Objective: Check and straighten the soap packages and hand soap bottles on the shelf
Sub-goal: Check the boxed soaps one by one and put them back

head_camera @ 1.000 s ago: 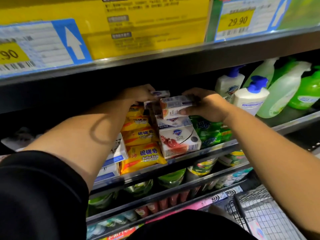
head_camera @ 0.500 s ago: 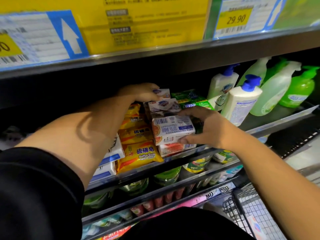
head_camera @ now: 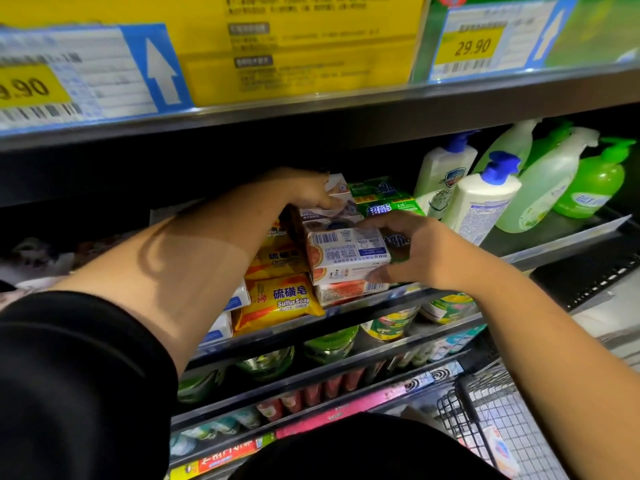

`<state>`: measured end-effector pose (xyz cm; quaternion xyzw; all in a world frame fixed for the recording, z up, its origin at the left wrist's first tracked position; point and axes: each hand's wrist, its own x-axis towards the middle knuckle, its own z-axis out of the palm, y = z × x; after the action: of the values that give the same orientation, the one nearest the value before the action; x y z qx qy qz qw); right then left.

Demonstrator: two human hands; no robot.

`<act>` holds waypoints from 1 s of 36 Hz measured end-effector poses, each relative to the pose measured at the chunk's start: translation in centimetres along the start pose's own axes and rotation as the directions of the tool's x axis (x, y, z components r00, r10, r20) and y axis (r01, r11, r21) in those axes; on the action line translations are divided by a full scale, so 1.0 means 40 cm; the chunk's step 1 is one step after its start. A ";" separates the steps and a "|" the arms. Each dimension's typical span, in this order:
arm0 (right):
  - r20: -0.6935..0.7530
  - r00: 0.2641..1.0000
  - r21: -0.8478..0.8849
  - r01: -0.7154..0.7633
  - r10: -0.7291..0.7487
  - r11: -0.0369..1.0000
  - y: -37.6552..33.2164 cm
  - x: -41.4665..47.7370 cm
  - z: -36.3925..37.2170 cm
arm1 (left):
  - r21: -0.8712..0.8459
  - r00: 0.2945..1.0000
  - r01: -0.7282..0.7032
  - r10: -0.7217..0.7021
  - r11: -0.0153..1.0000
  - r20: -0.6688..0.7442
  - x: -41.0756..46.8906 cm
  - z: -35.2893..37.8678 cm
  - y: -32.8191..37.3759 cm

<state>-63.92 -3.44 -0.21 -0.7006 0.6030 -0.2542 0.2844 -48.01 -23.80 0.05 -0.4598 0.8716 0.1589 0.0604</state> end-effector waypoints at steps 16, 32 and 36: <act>0.110 0.990 -0.090 -0.073 0.082 0.993 -0.017 0.008 -0.023 | -0.009 0.999 -0.032 0.032 0.999 0.028 -0.067 0.008 -0.053; 0.028 0.996 -0.578 0.082 -0.081 0.812 -0.328 0.214 0.135 | -0.086 0.878 0.189 -0.207 0.978 -0.432 -0.470 -0.032 -0.356; 0.077 0.986 -0.456 0.164 -0.145 0.875 -0.426 0.279 0.230 | -0.015 0.858 0.237 -0.216 0.971 -0.466 -0.639 -0.028 -0.489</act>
<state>-43.95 -11.74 5.43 -0.7988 0.5824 -0.1115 0.1010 -17.35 -14.50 3.18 -0.5824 0.8036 0.0172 -0.1217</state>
